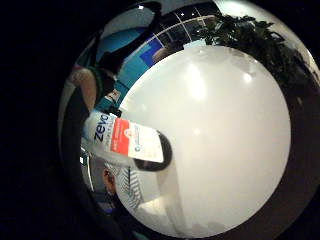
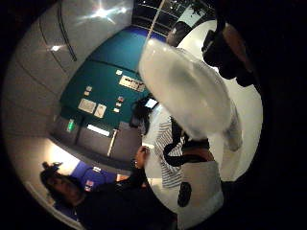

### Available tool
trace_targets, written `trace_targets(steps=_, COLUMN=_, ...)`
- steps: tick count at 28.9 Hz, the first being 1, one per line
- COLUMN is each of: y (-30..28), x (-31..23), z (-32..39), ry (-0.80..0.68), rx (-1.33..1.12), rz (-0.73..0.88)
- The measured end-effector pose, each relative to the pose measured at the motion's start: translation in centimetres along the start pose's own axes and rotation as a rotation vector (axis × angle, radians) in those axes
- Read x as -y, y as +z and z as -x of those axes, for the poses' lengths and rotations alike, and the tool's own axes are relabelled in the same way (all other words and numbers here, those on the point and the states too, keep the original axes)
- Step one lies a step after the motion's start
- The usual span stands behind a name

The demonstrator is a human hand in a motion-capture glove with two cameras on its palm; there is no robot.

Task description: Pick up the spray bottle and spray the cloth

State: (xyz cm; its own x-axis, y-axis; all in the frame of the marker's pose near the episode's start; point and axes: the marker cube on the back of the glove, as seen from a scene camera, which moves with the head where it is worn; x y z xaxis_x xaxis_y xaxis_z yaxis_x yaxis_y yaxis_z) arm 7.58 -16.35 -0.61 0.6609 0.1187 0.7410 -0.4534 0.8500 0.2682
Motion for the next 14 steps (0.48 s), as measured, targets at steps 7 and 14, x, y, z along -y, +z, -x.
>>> trace_targets(steps=7, y=2.4, x=-0.1, z=-0.9, ry=0.093, rx=0.245, rz=0.047)
trace_targets(steps=14, y=4.0, x=0.9, z=-0.4, ry=0.092, rx=0.321, rz=0.036)
